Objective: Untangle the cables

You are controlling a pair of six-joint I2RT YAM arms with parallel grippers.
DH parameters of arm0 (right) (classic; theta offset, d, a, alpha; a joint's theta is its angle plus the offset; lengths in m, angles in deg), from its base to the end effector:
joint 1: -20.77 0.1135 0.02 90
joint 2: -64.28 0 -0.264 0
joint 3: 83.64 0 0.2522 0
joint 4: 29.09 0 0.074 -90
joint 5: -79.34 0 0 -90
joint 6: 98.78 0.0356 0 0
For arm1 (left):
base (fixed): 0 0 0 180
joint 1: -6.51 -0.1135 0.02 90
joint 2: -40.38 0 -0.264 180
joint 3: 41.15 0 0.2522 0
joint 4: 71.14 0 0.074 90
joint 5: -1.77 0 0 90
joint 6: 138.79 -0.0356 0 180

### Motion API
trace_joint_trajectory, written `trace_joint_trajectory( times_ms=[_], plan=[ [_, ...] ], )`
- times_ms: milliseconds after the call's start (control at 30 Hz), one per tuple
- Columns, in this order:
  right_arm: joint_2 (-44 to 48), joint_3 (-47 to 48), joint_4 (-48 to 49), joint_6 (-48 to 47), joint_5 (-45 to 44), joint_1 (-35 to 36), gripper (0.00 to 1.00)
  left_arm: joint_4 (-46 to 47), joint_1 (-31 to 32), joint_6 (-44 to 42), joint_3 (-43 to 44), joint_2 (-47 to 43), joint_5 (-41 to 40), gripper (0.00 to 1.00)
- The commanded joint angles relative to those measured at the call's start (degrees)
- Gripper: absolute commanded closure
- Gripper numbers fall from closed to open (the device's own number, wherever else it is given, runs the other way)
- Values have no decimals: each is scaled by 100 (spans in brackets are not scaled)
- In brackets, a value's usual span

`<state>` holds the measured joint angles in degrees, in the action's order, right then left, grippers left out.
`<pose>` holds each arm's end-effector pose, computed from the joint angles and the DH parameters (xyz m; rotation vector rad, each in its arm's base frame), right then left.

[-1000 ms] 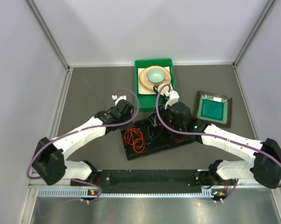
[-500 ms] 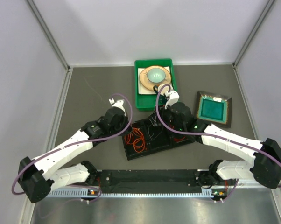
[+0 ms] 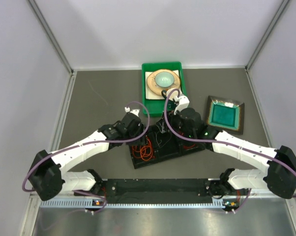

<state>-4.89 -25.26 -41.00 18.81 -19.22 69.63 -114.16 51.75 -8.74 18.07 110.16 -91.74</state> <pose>0.1847 0.2033 0.2709 -0.2755 2.0157 0.7174 0.1717 -0.1701 0.2269 0.0910 2.5844 -0.5180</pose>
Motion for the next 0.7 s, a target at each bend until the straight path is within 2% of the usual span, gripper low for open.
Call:
trace_joint_trajectory(
  times_ms=[0,133,300,333,367,400,433,533,600,667],
  plan=[
    [219,90,-131,-228,-506,-78,24,-105,29,-208,692,-236,-264,44],
    [395,231,-509,-544,-875,-341,19,-247,29,-366,1062,-464,-755,46],
    [571,556,-1036,-1264,-1894,-781,13,-229,-84,-551,1396,-685,-1415,45],
    [632,591,-1124,-1317,-2034,-990,10,-334,-120,-621,1457,-633,-1677,42],
    [659,687,-1221,-1388,-2079,-1167,8,-396,-163,-656,1588,-589,-1784,35],
    [668,784,-1561,-1327,-2071,-1386,5,-449,-303,-691,1659,-475,-1828,34],
    [624,915,-1869,-1162,-2028,-1945,1,-493,-409,-735,1730,-422,-1698,33],
    [623,1145,-2373,-642,-1177,-3000,1,-459,-1041,-745,1827,-333,-1085,28],
    [650,1058,-2347,-562,-982,-3285,1,-266,-1671,-745,1792,-290,-609,20],
    [572,1083,-2443,-580,-1147,-3409,1,-186,-2061,-771,1757,-219,-258,17]
  ],
)
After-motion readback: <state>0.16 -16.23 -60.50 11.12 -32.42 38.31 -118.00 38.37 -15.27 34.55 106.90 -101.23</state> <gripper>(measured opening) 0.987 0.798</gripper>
